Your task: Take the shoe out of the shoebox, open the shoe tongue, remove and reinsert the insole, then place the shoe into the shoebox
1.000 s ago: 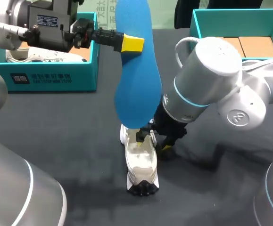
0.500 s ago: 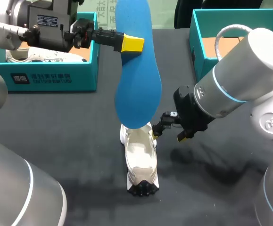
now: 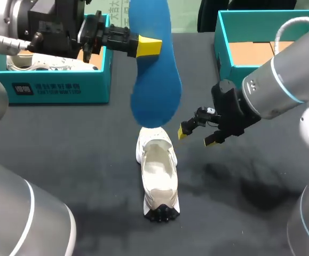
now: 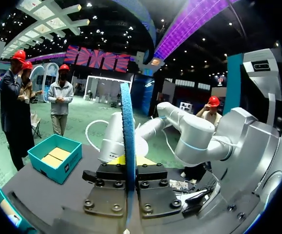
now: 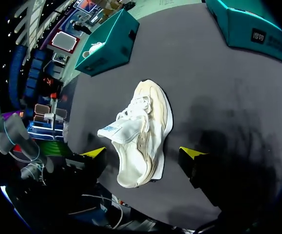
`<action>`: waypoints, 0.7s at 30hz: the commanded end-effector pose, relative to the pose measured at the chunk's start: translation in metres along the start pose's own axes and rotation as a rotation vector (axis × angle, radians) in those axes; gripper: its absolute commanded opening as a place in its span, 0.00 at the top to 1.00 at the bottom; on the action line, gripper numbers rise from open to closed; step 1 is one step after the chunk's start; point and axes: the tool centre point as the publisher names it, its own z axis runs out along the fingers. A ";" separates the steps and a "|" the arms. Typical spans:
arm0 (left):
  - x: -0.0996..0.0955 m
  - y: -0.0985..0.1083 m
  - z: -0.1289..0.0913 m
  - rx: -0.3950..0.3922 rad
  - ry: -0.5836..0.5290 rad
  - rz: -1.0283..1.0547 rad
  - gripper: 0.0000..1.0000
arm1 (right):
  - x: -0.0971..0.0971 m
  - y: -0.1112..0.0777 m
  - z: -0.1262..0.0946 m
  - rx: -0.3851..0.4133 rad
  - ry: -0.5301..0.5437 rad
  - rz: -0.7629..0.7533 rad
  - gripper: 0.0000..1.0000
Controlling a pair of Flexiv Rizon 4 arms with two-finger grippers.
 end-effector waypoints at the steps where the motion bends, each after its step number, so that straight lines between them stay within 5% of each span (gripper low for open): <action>1: 0.000 0.007 -0.007 0.026 0.003 0.158 1.00 | -0.012 -0.010 -0.019 -0.016 0.115 0.002 0.00; 16: -0.016 0.029 -0.016 -0.016 -0.020 0.530 1.00 | -0.017 0.005 -0.032 -0.047 0.287 0.060 0.00; 21: -0.017 0.030 -0.017 -0.003 -0.014 0.535 1.00 | -0.013 0.013 -0.044 -0.149 0.301 0.077 0.00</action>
